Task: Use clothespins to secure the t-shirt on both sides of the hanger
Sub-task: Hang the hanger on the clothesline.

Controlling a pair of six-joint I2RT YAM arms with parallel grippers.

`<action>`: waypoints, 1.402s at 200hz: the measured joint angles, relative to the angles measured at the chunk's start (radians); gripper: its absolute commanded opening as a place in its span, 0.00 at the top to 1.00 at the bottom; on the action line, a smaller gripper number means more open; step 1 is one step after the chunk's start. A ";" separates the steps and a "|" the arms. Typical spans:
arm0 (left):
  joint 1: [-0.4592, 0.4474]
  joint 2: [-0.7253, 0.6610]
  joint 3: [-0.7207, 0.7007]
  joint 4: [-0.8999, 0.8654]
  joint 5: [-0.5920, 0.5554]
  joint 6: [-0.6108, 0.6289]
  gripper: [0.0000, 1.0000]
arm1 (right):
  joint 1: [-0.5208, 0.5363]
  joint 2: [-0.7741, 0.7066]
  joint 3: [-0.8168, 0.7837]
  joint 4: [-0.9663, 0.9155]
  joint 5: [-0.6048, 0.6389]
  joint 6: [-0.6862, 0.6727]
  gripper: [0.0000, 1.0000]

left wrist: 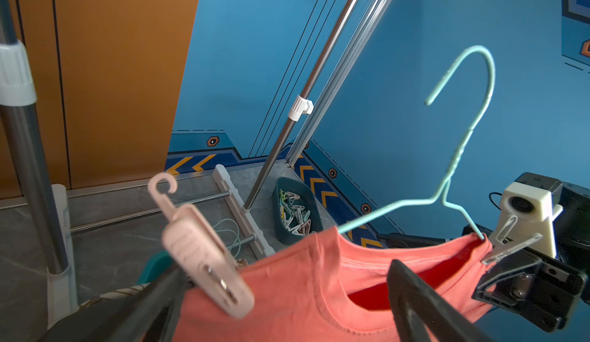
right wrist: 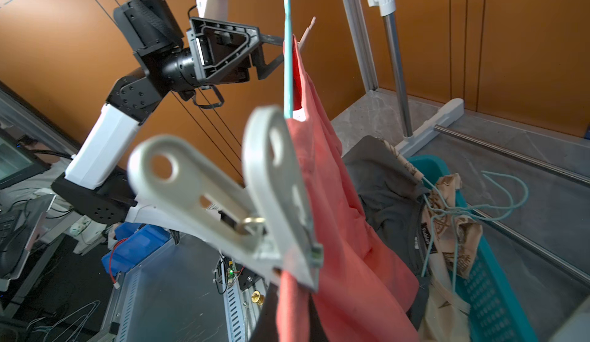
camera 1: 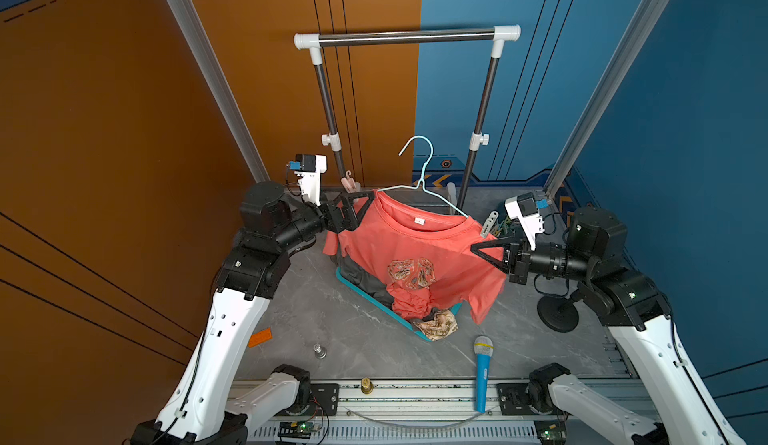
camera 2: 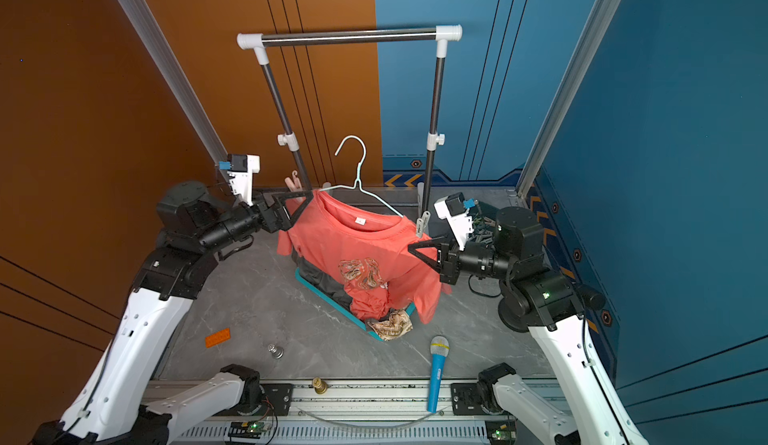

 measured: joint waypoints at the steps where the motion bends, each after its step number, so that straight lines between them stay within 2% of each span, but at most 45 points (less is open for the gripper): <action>1: 0.000 -0.002 0.001 0.000 -0.003 0.001 0.02 | 0.000 0.000 0.002 0.000 0.003 0.000 1.00; 58: 0.021 -0.140 0.014 -0.026 -0.191 0.022 0.02 | 0.000 0.124 0.213 -0.019 0.324 -0.039 1.00; 106: 0.024 -0.162 0.007 -0.052 -0.247 0.035 0.02 | 0.055 0.317 0.455 -0.029 0.613 -0.129 1.00; 140: 0.026 -0.155 -0.004 -0.071 -0.253 0.039 0.02 | 0.091 0.425 0.612 -0.037 0.742 -0.188 1.00; 173: 0.026 -0.152 -0.017 -0.080 -0.253 0.050 0.02 | 0.093 0.509 0.745 -0.044 0.811 -0.219 1.00; 218: 0.026 -0.156 -0.034 -0.082 -0.254 0.055 0.02 | 0.087 0.626 0.868 -0.045 0.823 -0.225 1.00; 280: 0.030 -0.151 -0.034 -0.090 -0.254 0.055 0.02 | 0.017 0.730 0.884 -0.055 0.797 -0.175 1.00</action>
